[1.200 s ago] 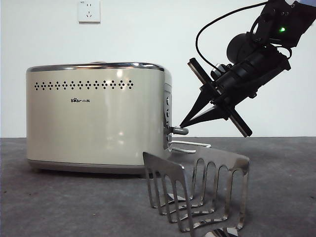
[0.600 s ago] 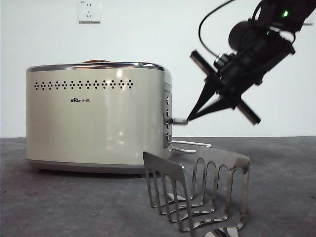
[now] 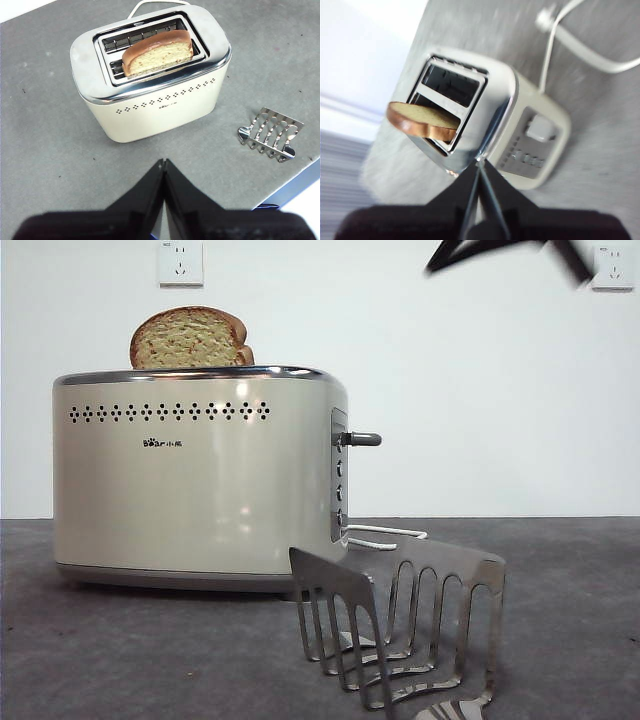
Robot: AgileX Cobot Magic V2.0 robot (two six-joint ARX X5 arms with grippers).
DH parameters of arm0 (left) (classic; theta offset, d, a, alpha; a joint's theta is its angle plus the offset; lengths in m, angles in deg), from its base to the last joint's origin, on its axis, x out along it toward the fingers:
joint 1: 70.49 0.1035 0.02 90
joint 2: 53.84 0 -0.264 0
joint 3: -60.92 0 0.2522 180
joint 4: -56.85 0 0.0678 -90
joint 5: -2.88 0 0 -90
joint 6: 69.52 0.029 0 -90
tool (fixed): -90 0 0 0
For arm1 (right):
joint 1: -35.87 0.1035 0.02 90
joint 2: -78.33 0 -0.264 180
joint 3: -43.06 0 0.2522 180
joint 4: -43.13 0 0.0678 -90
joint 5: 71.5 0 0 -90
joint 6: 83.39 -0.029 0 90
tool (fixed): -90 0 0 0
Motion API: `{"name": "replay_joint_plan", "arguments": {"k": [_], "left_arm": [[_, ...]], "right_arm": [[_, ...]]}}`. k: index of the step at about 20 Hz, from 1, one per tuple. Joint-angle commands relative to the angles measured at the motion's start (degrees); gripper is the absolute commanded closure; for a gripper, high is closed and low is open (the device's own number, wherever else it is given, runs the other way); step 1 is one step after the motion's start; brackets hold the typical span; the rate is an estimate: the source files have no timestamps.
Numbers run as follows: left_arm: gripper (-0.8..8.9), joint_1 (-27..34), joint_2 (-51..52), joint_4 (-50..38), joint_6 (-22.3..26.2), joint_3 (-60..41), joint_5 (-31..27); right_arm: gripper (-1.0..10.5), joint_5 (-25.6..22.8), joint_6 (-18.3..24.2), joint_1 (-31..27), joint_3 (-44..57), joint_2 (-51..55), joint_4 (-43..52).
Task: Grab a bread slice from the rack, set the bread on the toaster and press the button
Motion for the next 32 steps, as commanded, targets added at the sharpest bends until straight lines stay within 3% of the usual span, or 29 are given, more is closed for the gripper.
{"name": "replay_joint_plan", "arguments": {"k": [1, 10, 19, 22, 26, 32], "left_arm": [[8.21, 0.0, 0.0, -0.2, -0.6, -0.4, 0.0], [8.18, 0.0, -1.7, -0.2, -0.6, -0.4, 0.0], [8.17, 0.0, -8.4, -0.2, -0.6, -0.4, 0.0], [8.17, 0.1, -12.0, -0.2, -0.6, -0.4, -0.1], [8.17, 1.0, -13.1, -0.2, -0.6, -0.4, -0.2], [8.17, 13.4, -7.0, -1.5, -0.6, -7.9, 3.4]], "right_arm": [[9.5, -6.4, 4.3, 0.1, -0.2, 6.4, -3.8], [9.5, -28.3, 9.0, 0.0, -0.2, 19.5, -15.8], [9.5, -47.8, 8.7, 0.0, -0.2, 21.2, -30.4], [9.5, -51.6, 8.7, 0.0, -0.2, 20.0, -36.2], [9.5, -52.5, 8.7, 0.0, -0.2, 17.7, -40.3], [9.5, -52.5, 8.7, 0.0, -0.2, 14.4, -40.0]]}}
